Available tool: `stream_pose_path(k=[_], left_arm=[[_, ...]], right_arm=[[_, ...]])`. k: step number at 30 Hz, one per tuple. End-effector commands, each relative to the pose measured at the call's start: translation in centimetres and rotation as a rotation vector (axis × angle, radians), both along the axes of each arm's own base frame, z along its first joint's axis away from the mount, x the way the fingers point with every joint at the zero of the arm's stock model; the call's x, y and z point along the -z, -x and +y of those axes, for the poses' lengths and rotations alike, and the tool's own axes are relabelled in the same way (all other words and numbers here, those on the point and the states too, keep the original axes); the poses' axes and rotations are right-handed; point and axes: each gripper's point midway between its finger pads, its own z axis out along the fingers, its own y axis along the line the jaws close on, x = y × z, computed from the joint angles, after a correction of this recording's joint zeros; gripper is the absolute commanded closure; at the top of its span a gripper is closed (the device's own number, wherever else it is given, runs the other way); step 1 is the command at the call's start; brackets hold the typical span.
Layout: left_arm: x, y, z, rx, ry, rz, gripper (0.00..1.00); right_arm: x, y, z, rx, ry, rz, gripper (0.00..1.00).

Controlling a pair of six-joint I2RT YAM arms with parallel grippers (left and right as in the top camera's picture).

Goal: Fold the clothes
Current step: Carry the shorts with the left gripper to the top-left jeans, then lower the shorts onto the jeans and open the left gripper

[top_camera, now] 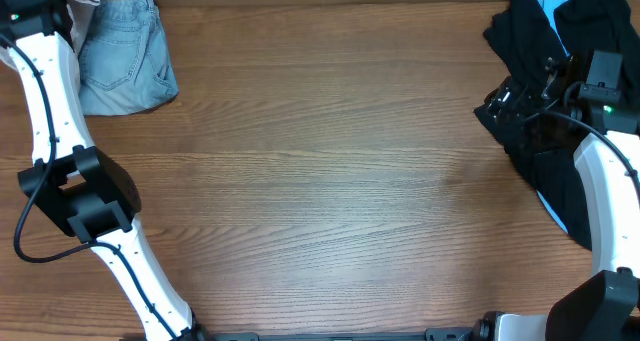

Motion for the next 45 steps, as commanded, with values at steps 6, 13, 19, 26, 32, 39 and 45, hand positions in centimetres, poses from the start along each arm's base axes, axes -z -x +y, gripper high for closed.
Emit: stream_pose_path(k=[6, 13, 19, 26, 32, 39, 45], left_arm=[[-1.9, -1.1, -1.9, 0.144, 0.084, -0.076, 0.96], [1.9, -4.4, -9.7, 0.367, 0.345, -0.093, 0.96], [8.0, -6.7, -15.8, 0.46, 0.455, -0.006, 0.96], [12.6, -8.0, -21.7, 0.532, 0.487, 0.079, 0.6], [9.1, -8.3, -24.4, 0.49, 0.582, -0.019, 0.0], [-1.7, -5.7, -23.0, 0.407, 0.672, -0.204, 0.0], [-5.2, -3.7, -19.0, 0.354, 0.616, -0.257, 0.0]], right_arm=[[0.1, 0.1, 0.0, -0.001, -0.007, 0.004, 0.0], [0.2, 0.1, 0.1, -0.001, -0.008, 0.005, 0.0], [0.3, 0.3, 0.1, -0.001, -0.01, 0.015, 0.0], [0.3, 0.3, 0.1, -0.001, -0.011, 0.017, 0.0], [0.3, 0.3, 0.1, -0.001, -0.011, 0.017, 0.0], [0.4, 0.4, 0.1, 0.0, -0.011, 0.021, 0.0], [0.3, 0.4, 0.1, -0.001, -0.01, 0.019, 0.0]])
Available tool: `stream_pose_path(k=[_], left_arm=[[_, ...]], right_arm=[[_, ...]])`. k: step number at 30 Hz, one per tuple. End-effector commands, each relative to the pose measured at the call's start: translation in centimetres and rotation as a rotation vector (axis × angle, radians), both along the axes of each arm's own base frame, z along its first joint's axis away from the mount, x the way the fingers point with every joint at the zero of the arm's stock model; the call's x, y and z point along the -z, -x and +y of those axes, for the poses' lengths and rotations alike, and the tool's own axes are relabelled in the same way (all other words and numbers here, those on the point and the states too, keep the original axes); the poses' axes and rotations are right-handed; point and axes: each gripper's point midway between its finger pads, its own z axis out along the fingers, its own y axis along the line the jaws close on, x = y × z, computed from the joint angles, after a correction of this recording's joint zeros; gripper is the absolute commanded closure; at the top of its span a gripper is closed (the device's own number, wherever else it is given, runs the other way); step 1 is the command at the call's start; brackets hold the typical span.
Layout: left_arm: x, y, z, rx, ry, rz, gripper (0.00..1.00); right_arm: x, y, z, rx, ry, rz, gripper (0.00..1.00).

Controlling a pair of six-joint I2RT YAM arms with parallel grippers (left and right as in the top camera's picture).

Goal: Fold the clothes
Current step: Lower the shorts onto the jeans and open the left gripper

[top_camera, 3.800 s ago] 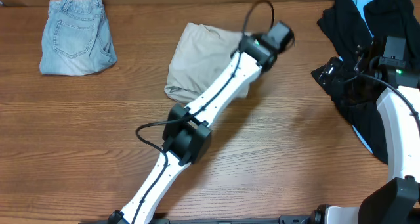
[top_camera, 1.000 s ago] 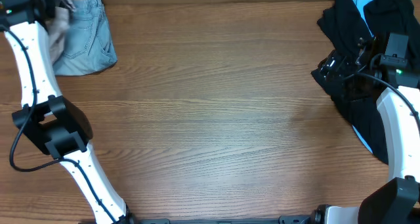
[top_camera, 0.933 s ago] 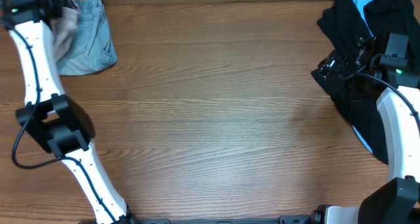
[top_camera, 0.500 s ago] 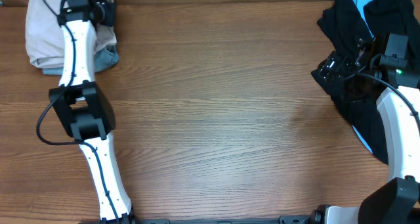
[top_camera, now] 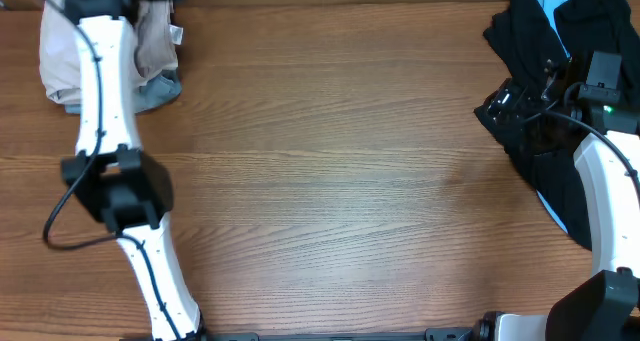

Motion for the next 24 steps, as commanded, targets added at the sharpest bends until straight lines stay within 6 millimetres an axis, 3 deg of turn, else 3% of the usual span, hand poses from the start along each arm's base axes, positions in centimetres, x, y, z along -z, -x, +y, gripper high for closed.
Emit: stream_pose_path(k=[1, 7, 10, 13, 16, 17, 19, 22, 23, 24], left_arm=[[-3.5, 1.0, 3.4, -0.076, -0.009, -0.067, 0.0], [3.3, -0.8, 9.0, -0.151, -0.082, 0.005, 0.0], [8.1, -1.7, 11.0, -0.173, -0.072, 0.05, 0.0], [14.1, -2.2, 12.0, -0.182, -0.056, 0.123, 0.0], [18.7, -2.3, 12.1, -0.181, -0.042, 0.186, 0.0], [21.5, -2.1, 12.0, -0.176, -0.03, 0.224, 0.0], [24.0, -2.2, 11.8, -0.168, -0.02, 0.25, 0.0], [24.5, -2.4, 11.3, -0.151, -0.009, 0.251, 0.0], [24.0, -2.5, 11.1, -0.141, -0.004, 0.238, 0.0], [22.3, -3.0, 10.5, -0.113, 0.011, 0.203, 0.0]], right_arm=[[0.1, -0.1, 0.0, 0.0, -0.005, -0.002, 0.0], [0.1, -0.1, 0.0, 0.0, -0.005, -0.002, 0.0], [0.1, 0.0, 0.0, 0.0, -0.006, -0.001, 0.0], [0.2, 0.1, 0.0, 0.0, -0.007, 0.005, 0.0], [0.2, 0.2, 0.0, -0.001, -0.007, 0.008, 0.0], [0.2, 0.1, 0.0, -0.002, -0.003, 0.008, 0.0], [0.3, 0.2, -0.4, 0.008, 0.017, 0.012, 0.0], [0.2, 0.1, -0.5, 0.004, 0.025, 0.007, 0.0], [0.2, 0.0, -0.5, -0.003, 0.03, 0.002, 0.0], [-0.2, -0.3, -0.6, -0.017, 0.044, -0.015, 0.0]])
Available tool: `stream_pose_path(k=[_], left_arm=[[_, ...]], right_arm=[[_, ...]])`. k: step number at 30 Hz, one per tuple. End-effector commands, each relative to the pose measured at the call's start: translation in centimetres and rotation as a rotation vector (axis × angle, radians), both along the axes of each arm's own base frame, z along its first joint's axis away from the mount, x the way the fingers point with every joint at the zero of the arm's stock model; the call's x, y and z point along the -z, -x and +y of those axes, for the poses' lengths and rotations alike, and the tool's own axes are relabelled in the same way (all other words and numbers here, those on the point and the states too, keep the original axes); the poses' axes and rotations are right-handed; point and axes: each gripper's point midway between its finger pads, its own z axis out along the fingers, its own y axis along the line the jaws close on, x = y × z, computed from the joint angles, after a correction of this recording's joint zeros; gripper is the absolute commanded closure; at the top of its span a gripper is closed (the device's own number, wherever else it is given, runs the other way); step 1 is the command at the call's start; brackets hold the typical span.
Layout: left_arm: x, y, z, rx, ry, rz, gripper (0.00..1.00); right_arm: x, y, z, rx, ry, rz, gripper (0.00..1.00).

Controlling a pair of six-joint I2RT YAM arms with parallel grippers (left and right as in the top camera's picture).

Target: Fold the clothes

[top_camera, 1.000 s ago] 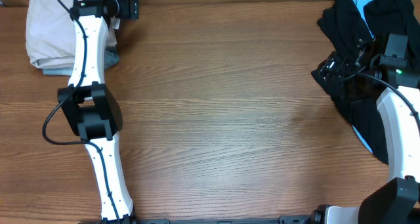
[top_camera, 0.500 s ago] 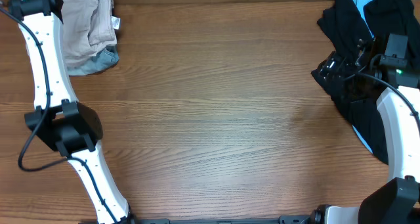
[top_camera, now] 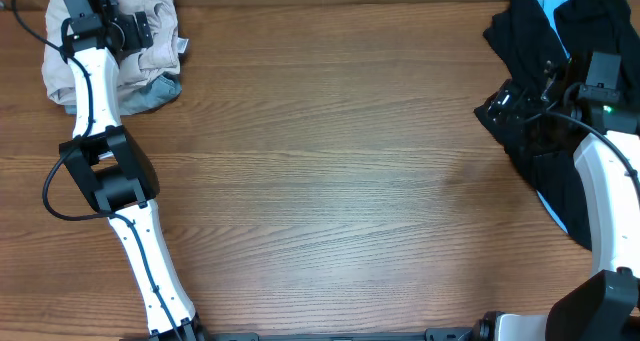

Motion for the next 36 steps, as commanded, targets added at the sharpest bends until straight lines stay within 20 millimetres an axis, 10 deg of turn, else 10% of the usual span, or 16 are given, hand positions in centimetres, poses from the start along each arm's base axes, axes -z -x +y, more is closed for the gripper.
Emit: stream_pose_path(k=[1, 8, 16, 25, 36], left_arm=[[0.2, -0.6, -2.0, 0.076, 0.05, -0.013, 0.0], [-16.0, 0.4, -5.3, 0.172, 0.113, -0.224, 0.0], [-31.6, 6.6, -13.9, 0.441, 0.193, -0.405, 0.0], [-32.2, 7.2, -17.9, 0.51, 0.216, -0.391, 0.0], [-30.4, 8.1, -18.6, 0.505, 0.257, -0.307, 0.0]], right_arm=[[-0.8, -0.7, -0.6, -0.017, 0.045, -0.035, 0.0], [-12.8, -2.1, -1.5, -0.069, 0.179, -0.25, 0.0], [-30.2, 5.7, -0.3, -0.052, 0.31, -0.552, 0.0], [-37.5, 15.8, 2.2, -0.03, 0.355, -0.798, 0.0], [-33.8, 20.2, 3.2, -0.041, 0.32, -0.662, 0.0]])
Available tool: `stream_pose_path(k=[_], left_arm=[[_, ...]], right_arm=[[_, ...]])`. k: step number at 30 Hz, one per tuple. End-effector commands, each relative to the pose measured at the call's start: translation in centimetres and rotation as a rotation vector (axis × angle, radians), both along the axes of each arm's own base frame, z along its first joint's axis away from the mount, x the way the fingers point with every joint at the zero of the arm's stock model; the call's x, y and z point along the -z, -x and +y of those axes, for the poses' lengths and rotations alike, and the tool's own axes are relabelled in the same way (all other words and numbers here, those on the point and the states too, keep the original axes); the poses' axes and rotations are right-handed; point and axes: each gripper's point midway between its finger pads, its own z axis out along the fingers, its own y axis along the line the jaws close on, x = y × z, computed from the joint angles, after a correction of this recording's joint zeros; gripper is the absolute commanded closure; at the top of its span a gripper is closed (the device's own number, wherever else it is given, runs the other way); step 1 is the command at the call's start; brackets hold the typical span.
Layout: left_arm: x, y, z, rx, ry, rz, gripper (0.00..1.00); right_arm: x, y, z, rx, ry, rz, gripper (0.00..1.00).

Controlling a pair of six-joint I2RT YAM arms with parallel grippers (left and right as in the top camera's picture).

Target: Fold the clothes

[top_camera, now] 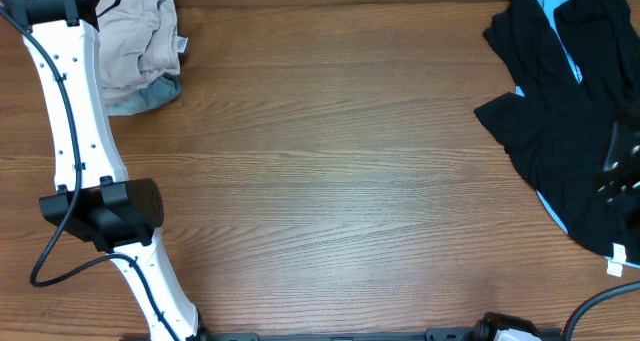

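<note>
A beige garment [140,36] lies crumpled at the table's far left corner, on top of blue jeans [152,94] of which only the lower edge shows. My left gripper is at the top edge just beyond the beige garment, its fingers too cut off to read. A pile of black clothes [560,121] fills the far right, with a light blue garment [566,41] peeking out of it. My right gripper [620,169] is a dark blur at the right edge over the black pile.
The left arm [75,131] runs from its base at the front left up along the table's left side. A white tag [615,268] shows on the black cloth near the right edge. Bare wooden table [340,171] lies between the two piles.
My right arm has left the near edge of the black pile and now shows only as a blur at the right edge. My left wrist has shifted toward the far left corner, off the beige garment.
At first the folded jeans lay alone at the far left, with my left arm at the corner. Then the beige garment lay on top of the jeans under my left gripper. It stays there now. The right gripper sat on the black pile until now.
</note>
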Motion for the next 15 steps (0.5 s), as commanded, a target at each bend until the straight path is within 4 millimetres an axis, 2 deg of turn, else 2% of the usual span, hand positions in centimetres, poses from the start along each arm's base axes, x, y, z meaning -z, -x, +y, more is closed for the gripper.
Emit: stream_pose_path(k=[1, 3, 8, 13, 15], left_arm=[[-0.3, 0.2, -0.5, 0.013, 0.017, -0.001, 0.0], [-0.3, 0.2, -0.5, 0.013, 0.017, -0.001, 0.0], [-0.3, 0.2, -0.5, 0.013, 0.017, -0.001, 0.0], [-0.3, 0.2, -0.5, 0.013, 0.017, -0.001, 0.0], [-0.3, 0.2, -0.5, 0.013, 0.017, -0.001, 0.0]], right_arm=[[1.5, 0.5, -0.1, 0.008, -0.012, 0.068, 0.0], [3.2, 1.2, -0.1, 0.013, -0.013, 0.141, 0.0], [3.8, 0.7, -1.1, 0.06, 0.004, 0.162, 0.0], [4.1, -1.2, -0.9, 0.03, 0.037, 0.075, 0.0], [5.0, -2.3, -0.4, -0.007, 0.072, 0.011, 0.0]])
